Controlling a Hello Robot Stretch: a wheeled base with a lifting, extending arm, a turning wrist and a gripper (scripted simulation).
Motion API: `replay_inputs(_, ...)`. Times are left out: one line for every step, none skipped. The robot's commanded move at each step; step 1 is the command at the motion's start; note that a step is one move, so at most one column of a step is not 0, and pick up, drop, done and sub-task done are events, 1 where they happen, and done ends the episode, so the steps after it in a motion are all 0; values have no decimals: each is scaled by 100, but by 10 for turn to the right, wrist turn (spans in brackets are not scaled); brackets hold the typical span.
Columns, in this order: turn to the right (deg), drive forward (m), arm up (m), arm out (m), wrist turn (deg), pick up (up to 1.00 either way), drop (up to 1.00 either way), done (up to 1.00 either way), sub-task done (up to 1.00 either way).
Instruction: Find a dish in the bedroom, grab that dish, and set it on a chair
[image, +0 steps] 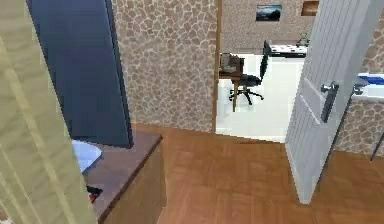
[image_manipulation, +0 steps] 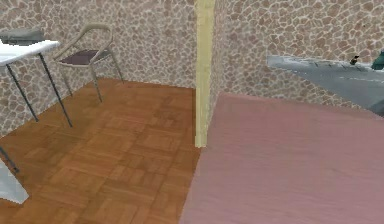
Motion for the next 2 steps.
replay_inputs(180,0,0,0,0,0,0,0,0)
replay_inputs(0,100,0,0,0,0,0,0,0)
